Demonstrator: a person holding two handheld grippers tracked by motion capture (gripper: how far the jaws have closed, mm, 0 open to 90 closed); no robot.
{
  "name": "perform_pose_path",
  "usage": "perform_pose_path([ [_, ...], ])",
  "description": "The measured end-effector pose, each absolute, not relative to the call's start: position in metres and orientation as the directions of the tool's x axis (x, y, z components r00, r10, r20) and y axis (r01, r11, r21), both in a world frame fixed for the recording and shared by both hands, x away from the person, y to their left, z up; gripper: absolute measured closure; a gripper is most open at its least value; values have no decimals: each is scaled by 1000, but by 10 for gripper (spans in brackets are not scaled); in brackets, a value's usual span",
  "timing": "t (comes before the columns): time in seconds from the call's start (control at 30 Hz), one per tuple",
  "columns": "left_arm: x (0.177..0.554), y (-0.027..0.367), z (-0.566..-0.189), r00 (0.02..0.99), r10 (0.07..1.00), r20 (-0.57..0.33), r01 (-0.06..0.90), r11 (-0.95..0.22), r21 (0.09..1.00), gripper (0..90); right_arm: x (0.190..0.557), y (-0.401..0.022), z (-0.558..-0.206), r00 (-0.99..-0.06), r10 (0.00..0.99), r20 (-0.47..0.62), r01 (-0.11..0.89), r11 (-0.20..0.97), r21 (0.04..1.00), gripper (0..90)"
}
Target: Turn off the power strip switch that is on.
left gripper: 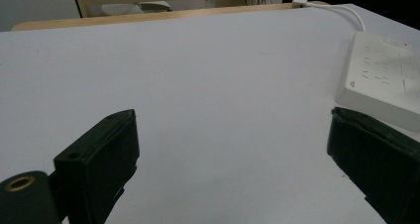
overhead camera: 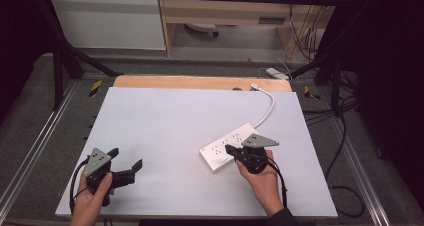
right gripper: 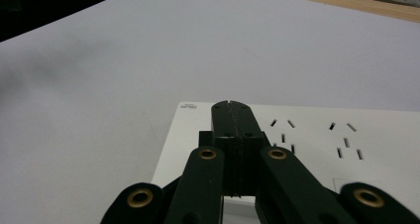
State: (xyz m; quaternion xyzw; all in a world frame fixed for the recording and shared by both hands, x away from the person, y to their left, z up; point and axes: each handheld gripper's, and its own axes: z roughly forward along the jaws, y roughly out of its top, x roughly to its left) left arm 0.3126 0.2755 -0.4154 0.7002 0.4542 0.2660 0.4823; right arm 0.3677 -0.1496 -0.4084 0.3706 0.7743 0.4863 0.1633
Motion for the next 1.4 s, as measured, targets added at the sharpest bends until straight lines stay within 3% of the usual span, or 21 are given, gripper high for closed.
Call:
perform_pose_path([
  [0.93,312,276,-415,448,891,-71,375,-115,920,61,369,-176,-391,-626,772,109,396,195,897,900],
  [1.4,312,275,-415,450,890,-75,378,-114,919,60,366,-188,-378,-579,810,95,346,139,928,372],
])
